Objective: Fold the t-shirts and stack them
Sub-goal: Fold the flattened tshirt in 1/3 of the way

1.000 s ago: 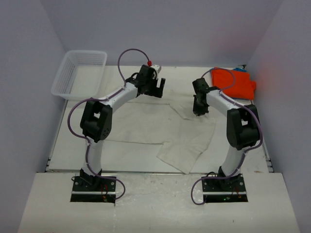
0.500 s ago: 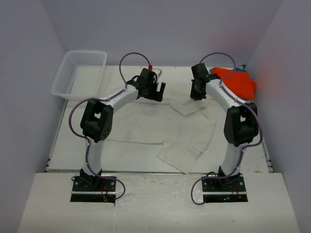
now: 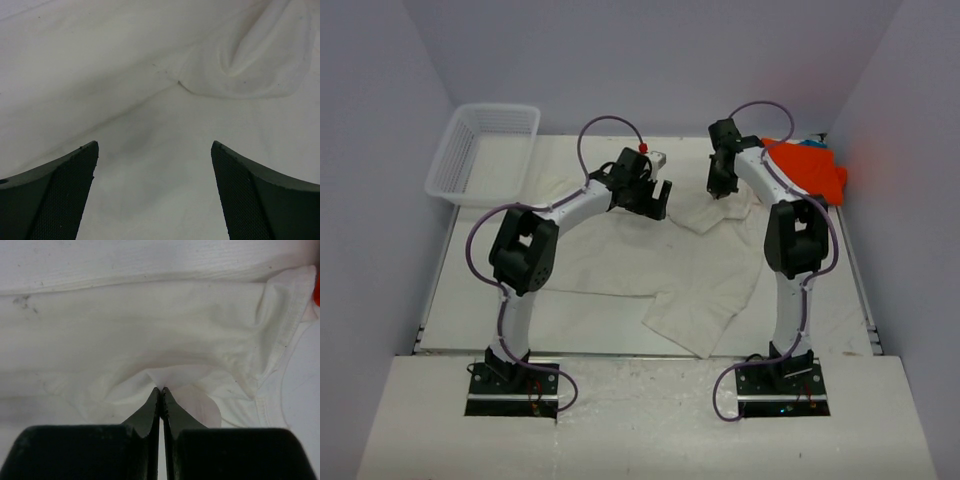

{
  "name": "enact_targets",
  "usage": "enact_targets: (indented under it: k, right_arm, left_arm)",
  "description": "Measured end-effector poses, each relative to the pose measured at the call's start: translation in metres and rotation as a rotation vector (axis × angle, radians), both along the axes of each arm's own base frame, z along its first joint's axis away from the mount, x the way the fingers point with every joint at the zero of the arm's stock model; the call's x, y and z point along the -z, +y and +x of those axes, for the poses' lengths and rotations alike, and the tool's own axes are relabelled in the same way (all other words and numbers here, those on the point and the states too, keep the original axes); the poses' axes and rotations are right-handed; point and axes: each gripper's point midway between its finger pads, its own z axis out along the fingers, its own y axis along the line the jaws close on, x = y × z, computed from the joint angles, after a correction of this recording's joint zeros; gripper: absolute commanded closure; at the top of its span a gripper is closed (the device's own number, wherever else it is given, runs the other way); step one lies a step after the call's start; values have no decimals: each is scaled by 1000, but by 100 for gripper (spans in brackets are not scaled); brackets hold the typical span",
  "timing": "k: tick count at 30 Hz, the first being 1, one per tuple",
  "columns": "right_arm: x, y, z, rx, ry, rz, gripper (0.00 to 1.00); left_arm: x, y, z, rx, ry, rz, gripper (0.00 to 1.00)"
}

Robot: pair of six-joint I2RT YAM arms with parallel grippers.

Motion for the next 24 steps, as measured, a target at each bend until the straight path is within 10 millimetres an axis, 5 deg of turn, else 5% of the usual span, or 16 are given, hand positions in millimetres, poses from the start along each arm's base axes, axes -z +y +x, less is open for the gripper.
enact_targets:
  k: [10, 17, 21, 22, 24]
  right_arm:
    - [-31, -12, 40, 45, -77, 33, 100]
    - [-50, -12, 50, 46, -122, 62, 100]
    - [-44, -12, 51, 45, -103, 70, 71]
    - [-40, -13, 52, 45, -96, 73, 53]
    - [-33, -14, 53, 41, -84, 69, 47]
  left_arm:
    - [0, -16, -11, 54, 6, -22, 11]
    - [2, -27, -19, 87, -4, -23, 11]
    - [1, -40, -28, 131, -18, -20, 12]
    - [1, -43, -30, 139, -20, -21, 12]
    - [0, -50, -36, 159, -24, -20, 17]
